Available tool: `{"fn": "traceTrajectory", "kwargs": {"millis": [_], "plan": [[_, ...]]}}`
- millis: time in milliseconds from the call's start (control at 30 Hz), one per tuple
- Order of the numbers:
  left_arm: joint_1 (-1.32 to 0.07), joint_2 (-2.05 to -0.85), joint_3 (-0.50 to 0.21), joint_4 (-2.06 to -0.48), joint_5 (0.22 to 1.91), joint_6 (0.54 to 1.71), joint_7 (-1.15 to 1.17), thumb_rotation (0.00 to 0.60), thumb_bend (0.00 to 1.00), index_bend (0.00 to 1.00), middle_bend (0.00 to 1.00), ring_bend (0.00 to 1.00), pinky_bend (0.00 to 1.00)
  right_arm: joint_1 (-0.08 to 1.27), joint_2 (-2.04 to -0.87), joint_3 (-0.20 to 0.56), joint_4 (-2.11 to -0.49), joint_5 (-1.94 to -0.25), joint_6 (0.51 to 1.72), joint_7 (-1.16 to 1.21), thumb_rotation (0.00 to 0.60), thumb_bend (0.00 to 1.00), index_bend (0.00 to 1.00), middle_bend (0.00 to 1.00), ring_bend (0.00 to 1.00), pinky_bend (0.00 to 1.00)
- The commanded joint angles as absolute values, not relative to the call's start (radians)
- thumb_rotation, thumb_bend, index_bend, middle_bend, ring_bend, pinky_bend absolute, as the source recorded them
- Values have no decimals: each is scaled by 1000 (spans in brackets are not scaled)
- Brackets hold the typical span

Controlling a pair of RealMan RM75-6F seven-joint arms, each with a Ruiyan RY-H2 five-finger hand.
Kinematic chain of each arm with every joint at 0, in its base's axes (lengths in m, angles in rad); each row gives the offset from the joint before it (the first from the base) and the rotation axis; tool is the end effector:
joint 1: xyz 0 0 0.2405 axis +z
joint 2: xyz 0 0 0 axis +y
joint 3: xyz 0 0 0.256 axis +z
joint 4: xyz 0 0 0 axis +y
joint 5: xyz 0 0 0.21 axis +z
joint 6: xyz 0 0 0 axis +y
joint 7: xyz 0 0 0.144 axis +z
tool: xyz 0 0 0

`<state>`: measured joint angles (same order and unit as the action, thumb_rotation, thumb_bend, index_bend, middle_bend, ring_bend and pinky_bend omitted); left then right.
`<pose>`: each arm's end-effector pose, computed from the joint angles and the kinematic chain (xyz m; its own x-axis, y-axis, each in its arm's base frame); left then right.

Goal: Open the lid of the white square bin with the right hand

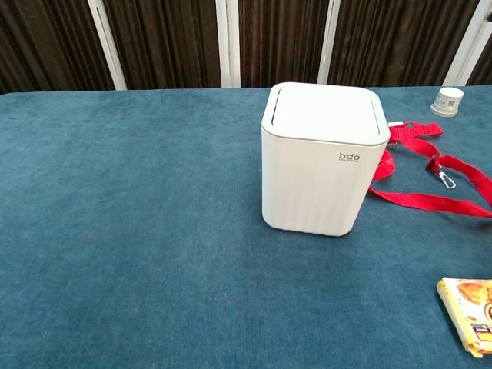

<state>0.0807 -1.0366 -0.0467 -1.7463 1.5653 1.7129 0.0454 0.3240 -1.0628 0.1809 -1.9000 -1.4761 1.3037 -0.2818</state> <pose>-0.2954 0.1277 0.1995 0.4003 -0.1551 0.9032 0.9163 0.0800 -0.3924 -0.1958 -0.2546 0.1485 0.4404 0.0406 0.8969 -0.8566 -0.2802 0.4333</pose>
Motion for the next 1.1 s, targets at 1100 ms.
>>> {"fn": "traceTrajectory", "kwargs": {"millis": [1100], "plan": [[86,-1046,-57,-1756,1547,1720,68,600,46,75,0,0,0,493,-1055,139,-2116,-1382,1058,-568,600,719,174,789,762,678]]}}
